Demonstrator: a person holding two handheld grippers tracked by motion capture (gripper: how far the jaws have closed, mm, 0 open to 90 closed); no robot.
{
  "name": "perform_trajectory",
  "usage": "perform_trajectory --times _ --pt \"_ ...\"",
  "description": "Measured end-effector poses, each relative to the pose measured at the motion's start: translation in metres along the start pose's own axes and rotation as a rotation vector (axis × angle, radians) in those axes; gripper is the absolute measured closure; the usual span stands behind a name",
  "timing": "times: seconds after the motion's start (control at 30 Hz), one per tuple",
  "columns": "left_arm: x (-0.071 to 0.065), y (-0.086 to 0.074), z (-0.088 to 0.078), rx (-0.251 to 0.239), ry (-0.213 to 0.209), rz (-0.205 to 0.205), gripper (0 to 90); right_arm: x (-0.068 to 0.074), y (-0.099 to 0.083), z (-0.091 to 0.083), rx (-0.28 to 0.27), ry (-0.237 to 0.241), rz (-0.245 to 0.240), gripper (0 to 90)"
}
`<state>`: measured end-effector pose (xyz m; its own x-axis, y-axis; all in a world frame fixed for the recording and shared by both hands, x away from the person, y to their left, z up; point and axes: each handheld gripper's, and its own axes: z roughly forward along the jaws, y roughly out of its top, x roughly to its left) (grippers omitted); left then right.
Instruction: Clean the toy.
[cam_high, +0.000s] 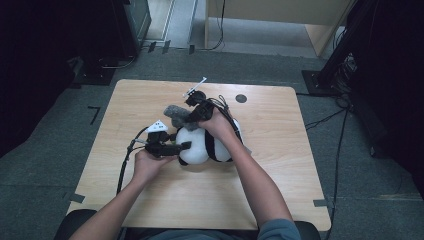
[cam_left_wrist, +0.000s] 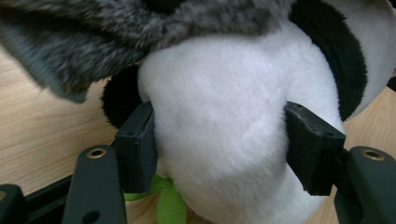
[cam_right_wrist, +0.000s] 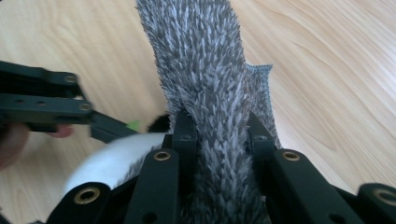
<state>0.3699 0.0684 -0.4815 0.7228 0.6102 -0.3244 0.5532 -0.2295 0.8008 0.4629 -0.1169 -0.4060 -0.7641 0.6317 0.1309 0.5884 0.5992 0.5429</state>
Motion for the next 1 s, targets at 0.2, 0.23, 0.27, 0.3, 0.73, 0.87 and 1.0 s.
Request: perform_trajectory --times 0.2,0.23,0.27,0.3,0.73,0.87,1.0 --pt "0.001 0.000 0.000 0.000 -0.002 -0.010 34.3 -0.020 -0.010 -0.012 0.032 -0.087 0.013 73.3" --pt "0.002 0.000 0.000 0.000 -0.004 -0.010 34.3 -0.025 -0.014 -0.014 0.041 -0.099 0.015 73.3" --pt "0.002 0.000 0.000 -0.001 -0.005 -0.011 34.3 -0.031 -0.018 -0.017 0.050 -0.109 0.025 73.3" --pt "0.002 0.000 0.000 -0.001 -0.005 -0.010 34.3 -0.037 -0.022 -0.019 0.048 -0.102 0.045 73.2" --pt "0.004 0.000 0.000 -0.003 -0.008 -0.007 34.1 -0.090 -0.069 -0.046 -0.003 -0.131 0.216 73.5" --pt "0.004 0.000 0.000 -0.008 -0.007 -0.005 33.9 -0.100 -0.084 -0.045 -0.004 -0.127 0.266 73.6" --pt "0.005 0.000 0.000 -0.009 -0.007 -0.009 33.7 -0.108 -0.099 -0.042 -0.014 -0.135 0.296 73.9"
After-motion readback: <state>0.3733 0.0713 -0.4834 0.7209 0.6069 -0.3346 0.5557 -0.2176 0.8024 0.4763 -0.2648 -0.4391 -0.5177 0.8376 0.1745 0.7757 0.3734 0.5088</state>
